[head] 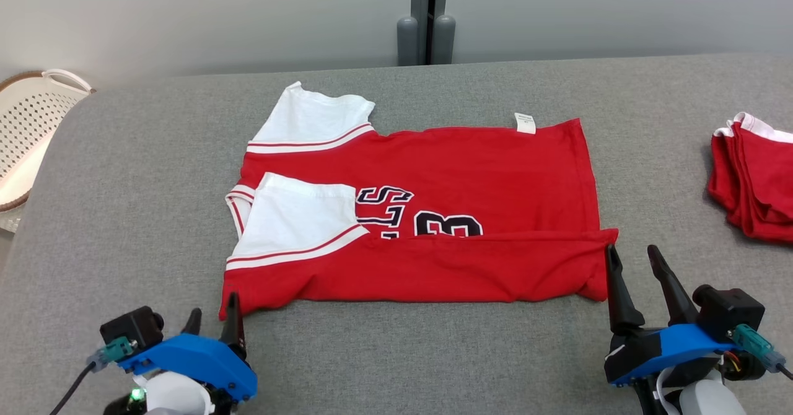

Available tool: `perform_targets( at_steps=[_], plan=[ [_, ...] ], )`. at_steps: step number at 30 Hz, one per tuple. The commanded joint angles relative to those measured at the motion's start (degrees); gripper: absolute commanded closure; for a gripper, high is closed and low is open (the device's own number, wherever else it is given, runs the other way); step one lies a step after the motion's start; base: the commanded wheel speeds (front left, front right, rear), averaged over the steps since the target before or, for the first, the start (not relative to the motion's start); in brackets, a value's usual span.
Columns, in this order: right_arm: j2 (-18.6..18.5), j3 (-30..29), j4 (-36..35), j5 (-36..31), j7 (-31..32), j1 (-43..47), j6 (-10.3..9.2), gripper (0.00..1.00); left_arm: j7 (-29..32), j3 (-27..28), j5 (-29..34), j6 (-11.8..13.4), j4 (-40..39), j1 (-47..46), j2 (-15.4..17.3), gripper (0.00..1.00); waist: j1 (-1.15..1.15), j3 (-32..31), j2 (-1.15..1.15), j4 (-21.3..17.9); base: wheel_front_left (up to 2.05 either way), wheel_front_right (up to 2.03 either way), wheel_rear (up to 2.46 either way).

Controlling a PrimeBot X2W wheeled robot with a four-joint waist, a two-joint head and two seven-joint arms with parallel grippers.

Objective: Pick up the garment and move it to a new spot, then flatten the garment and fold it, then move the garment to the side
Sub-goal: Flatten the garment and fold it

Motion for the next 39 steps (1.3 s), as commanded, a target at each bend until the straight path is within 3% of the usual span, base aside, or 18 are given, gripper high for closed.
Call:
perform_targets(
  at_steps=[1, 11, 12, 13, 15, 20, 22, 39],
  plan=[
    [-0.1, 0.2, -0.3, -0.3, 0.2, 0.6, 0.03, 0.00, 1.4, 0.2, -1.0, 0.4, -0.4, 0.7, -0.5, 0.00, 0.01, 0.1, 0.00, -0.3, 0.00, 0.00, 0.00],
    [-0.1, 0.7, -1.5, -0.7, 1.1, 0.2, 0.03, 0.00, 3.3, 2.7, -5.7, 2.3, 0.4, 1.5, -2.1, 0.00, 0.01, 1.6, 0.00, -2.8, 0.00, 0.00, 0.00],
    [-0.1, 0.7, -1.5, -0.9, 1.2, 0.2, 0.03, 0.00, 3.3, 2.9, -6.0, 2.4, 0.6, 1.3, -2.2, 0.05, 0.01, 1.7, 0.00, -3.0, 0.00, 0.00, 0.00],
    [-0.1, 0.6, -1.5, -1.0, 1.3, 0.2, 0.03, 0.00, 3.2, 3.2, -6.5, 2.2, 0.7, 1.1, -2.2, 0.18, 0.01, 1.8, 0.00, -3.1, 0.00, 0.00, 0.00],
    [-0.1, 0.7, -1.2, -1.1, 1.8, 0.2, 0.03, 0.00, 2.7, 3.9, -7.2, 2.1, 1.1, 0.6, -2.3, 0.54, 0.01, 2.0, 0.00, -3.3, 0.00, 0.00, 0.00],
    [-0.1, 2.2, 0.6, -0.6, 3.5, -0.6, 0.03, 0.00, 1.0, 5.4, -9.4, 1.2, 2.1, -0.8, -2.9, 0.75, 0.01, 2.5, 0.00, -3.2, 0.00, 0.00, 0.00],
    [-0.1, 2.8, 1.7, -0.3, 4.1, -1.0, 0.03, 0.00, 0.7, 5.4, -9.7, 1.0, 2.7, -1.3, -3.0, 1.00, 0.01, 2.6, 0.00, -3.0, 0.00, 0.00, 0.00],
    [-0.1, 2.1, 18.7, -0.1, 4.6, -7.8, 0.03, 0.00, -3.0, 4.0, -8.5, -0.9, 4.0, -3.3, -2.9, 1.00, 0.01, 2.7, 0.00, -0.7, 0.00, 0.00, 0.00]
  ],
)
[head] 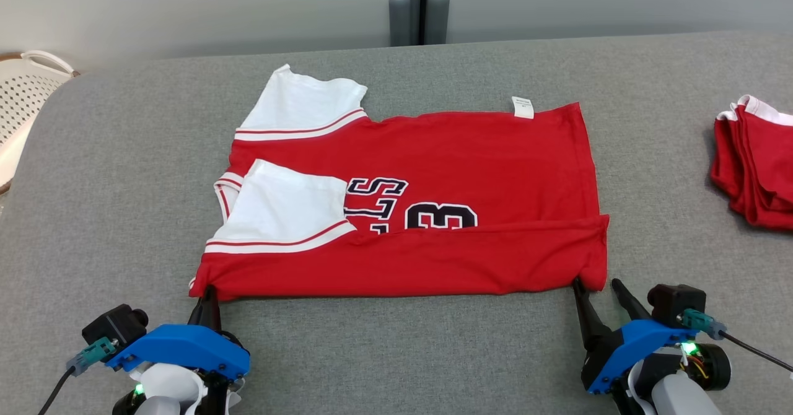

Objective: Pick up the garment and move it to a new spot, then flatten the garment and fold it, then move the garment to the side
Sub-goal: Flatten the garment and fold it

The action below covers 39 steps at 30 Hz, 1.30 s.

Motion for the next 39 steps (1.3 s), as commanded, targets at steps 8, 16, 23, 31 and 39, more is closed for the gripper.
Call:
perform_targets(
  at_steps=[8, 16, 23, 31, 39],
  plan=[
    [-0.1, 0.5, 5.9, 1.2, -2.1, -3.1, 0.03, 1.00, -1.1, -0.6, 0.5, -0.5, -0.4, -0.1, 0.3, 1.00, 0.00, -1.3, 0.00, 0.5, 0.00, 0.00, 0.00],
    [-0.1, -3.0, 4.0, -1.8, -2.3, -1.1, 0.02, 1.00, -1.3, -1.3, 1.5, -0.4, -4.3, 2.1, 1.4, 1.00, 0.00, -3.4, 0.00, 0.1, 0.00, 0.00, 0.00],
    [-1.2, -5.2, -6.9, -4.4, 2.6, 6.7, 0.00, 1.00, 1.8, -2.4, 2.0, 1.9, -12.7, 10.7, 2.2, 1.00, 0.00, -4.7, 0.00, -0.3, 0.00, 0.00, 0.00],
    [-0.5, -6.8, -19.5, -3.6, 9.1, 18.3, 0.00, 1.00, 5.5, -4.4, 2.5, 5.3, -18.8, 19.6, 2.0, 1.00, 0.00, -5.7, 0.00, -0.3, 0.00, 0.00, 0.00],
    [-0.1, -8.4, -23.6, -3.0, 11.0, 21.7, 0.02, 0.00, 6.2, -3.4, 3.5, 6.9, -21.2, 19.2, 4.4, 0.00, 0.00, -4.9, 0.00, -1.8, 0.00, 0.00, 0.00]
  ],
)
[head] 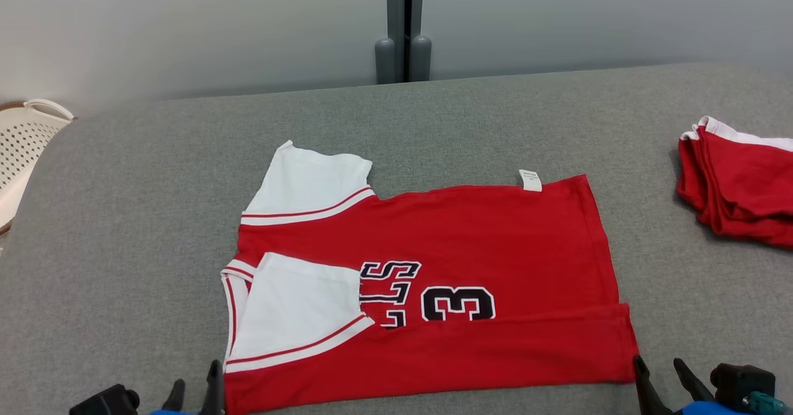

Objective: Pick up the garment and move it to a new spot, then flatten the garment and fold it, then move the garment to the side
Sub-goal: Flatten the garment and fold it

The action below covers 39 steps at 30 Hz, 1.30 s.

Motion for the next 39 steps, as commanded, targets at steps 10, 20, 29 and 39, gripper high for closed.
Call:
perform_targets(
  at_steps=[10, 20, 29, 39],
  plan=[
    [0.0, 1.4, -4.3, -0.8, -1.6, -3.6, 0.02, 0.00, 2.9, -1.3, 5.8, -2.8, -1.6, -12.9, 8.9, 0.00, 0.00, 3.5, 0.00, -3.1, 0.00, 0.00, 0.00],
    [0.0, 9.0, -6.7, -1.2, -3.1, -14.3, 0.01, 0.00, 12.7, -5.1, 9.4, -11.0, 8.1, -37.3, 18.4, 0.00, 0.00, 13.6, 0.00, -8.9, 0.00, 0.00, 0.00],
    [0.0, 14.7, -6.0, 0.8, -6.0, -21.7, 0.01, 0.00, 20.4, -6.1, 10.4, -13.8, 15.9, -50.8, 24.4, 0.00, 0.00, 22.3, 0.00, -14.4, 0.00, 0.00, 0.00],
    [-0.1, 17.5, -3.6, 1.3, -8.6, -25.0, 0.01, 0.00, 25.5, -6.3, 9.8, -13.7, 20.0, -54.7, 26.7, 0.00, 0.00, 24.8, 0.00, -17.2, 0.00, 0.00, 0.00]
  ],
)
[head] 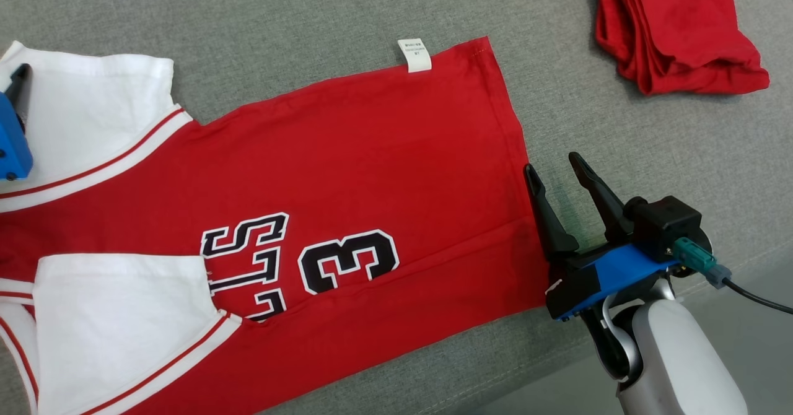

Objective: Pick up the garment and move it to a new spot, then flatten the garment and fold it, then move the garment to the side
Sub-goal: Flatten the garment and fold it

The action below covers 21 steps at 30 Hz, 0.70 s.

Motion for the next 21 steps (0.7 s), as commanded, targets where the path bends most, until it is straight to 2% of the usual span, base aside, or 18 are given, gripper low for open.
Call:
perform_targets(
  at_steps=[1, 5, 8, 10, 12, 13, 14, 15, 21],
  plan=[
    [-0.1, 0.0, 0.1, 0.1, -0.3, -1.0, 0.01, 0.00, 0.2, -0.4, -0.2, -0.1, 0.2, -0.7, -0.2, 0.00, 0.00, -0.1, -0.02, -0.1, 0.00, 0.00, 0.00],
    [-0.1, 0.2, 0.5, -0.4, -0.7, -1.5, 0.01, 0.00, 1.2, -1.4, -0.5, -0.9, 0.2, -0.7, 0.1, 0.00, 0.00, -0.3, -0.02, -0.4, 0.00, 0.00, 0.00],
    [-0.1, 0.8, 0.4, -0.9, -0.8, -2.4, 0.01, 0.00, 1.7, -2.0, -0.3, -0.7, 0.6, -0.6, 0.2, 0.29, 0.00, -0.1, -0.02, -0.7, 0.00, 0.00, 0.00],
    [-0.1, 1.2, 0.3, -0.7, -0.8, -2.9, 0.01, 0.00, 1.8, -2.2, -0.3, -0.6, 0.8, -0.9, 0.2, 0.55, 0.00, 0.2, -0.02, -0.9, 0.00, 0.00, 0.00],
    [-0.1, 1.7, 0.3, -0.5, -0.9, -3.6, 0.01, 0.00, 1.4, -2.2, -0.4, -0.6, 0.9, -1.2, -0.2, 0.73, 0.00, 0.5, -0.02, -1.0, 0.00, 0.00, 0.00],
    [-0.1, 1.9, 0.4, -0.4, -0.8, -3.9, 0.01, 0.00, 1.0, -2.2, -0.6, -0.6, 0.9, -1.3, -0.5, 0.89, 0.00, 0.5, -0.02, -1.0, 0.00, 0.00, 0.00],
    [-0.1, 2.1, 0.6, -0.3, -0.8, -4.2, 0.01, 0.00, 0.6, -2.1, -0.8, -0.6, 0.8, -1.4, -0.8, 0.98, 0.00, 0.5, -0.02, -0.9, 0.00, 0.00, 0.00],
    [-0.1, 2.2, 0.8, -0.5, -0.6, -4.7, 0.01, 0.00, 0.0, -2.0, -0.9, -0.6, 0.8, -1.5, -1.1, 1.00, 0.00, 0.5, -0.02, -0.8, 0.00, 0.00, 0.00],
    [-1.1, 1.5, 5.0, -5.1, 1.7, -10.6, 0.01, 0.00, -3.8, -2.4, -1.4, -0.9, 0.3, -2.0, -3.1, 1.00, 0.00, -1.1, -0.02, 1.2, 0.00, 0.00, 0.00]
  ],
)
